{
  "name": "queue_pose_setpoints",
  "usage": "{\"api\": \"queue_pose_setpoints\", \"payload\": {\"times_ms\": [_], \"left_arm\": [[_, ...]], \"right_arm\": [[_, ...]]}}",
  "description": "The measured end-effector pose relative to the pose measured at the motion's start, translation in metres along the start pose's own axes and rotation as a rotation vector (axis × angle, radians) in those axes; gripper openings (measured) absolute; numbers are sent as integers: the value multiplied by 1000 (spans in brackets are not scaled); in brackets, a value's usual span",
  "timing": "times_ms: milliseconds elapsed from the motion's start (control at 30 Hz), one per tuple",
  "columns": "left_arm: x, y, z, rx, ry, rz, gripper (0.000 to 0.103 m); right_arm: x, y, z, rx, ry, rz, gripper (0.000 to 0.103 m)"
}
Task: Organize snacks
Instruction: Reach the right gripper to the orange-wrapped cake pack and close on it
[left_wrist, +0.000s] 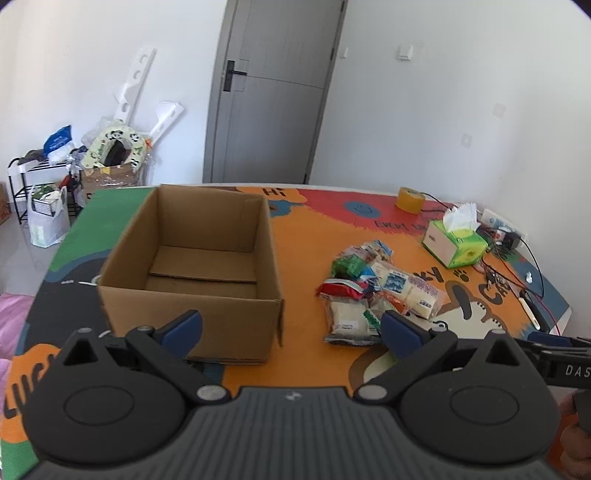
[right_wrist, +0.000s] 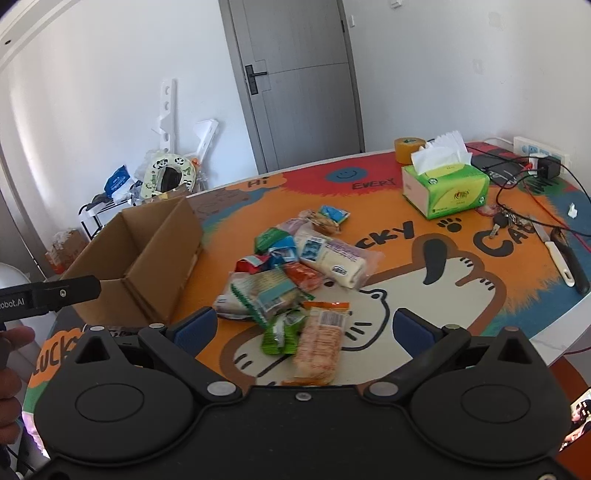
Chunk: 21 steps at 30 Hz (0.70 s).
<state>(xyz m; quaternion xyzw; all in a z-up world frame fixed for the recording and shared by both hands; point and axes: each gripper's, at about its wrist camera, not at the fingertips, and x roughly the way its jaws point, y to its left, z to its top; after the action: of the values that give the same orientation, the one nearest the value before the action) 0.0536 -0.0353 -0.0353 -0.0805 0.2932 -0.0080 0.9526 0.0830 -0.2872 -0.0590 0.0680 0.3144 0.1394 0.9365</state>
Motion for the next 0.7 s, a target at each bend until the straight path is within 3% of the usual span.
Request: {"api": "queue_pose_setpoints", "payload": {"times_ms": [333, 700], "left_arm": [[40, -22, -8, 17, 55, -63, 100], [69, -41, -16, 44, 71, -116, 86]], "right_arm": [[35, -18, -14, 23, 76, -3, 93], [72, -23, -28, 61, 151, 24, 67]]}}
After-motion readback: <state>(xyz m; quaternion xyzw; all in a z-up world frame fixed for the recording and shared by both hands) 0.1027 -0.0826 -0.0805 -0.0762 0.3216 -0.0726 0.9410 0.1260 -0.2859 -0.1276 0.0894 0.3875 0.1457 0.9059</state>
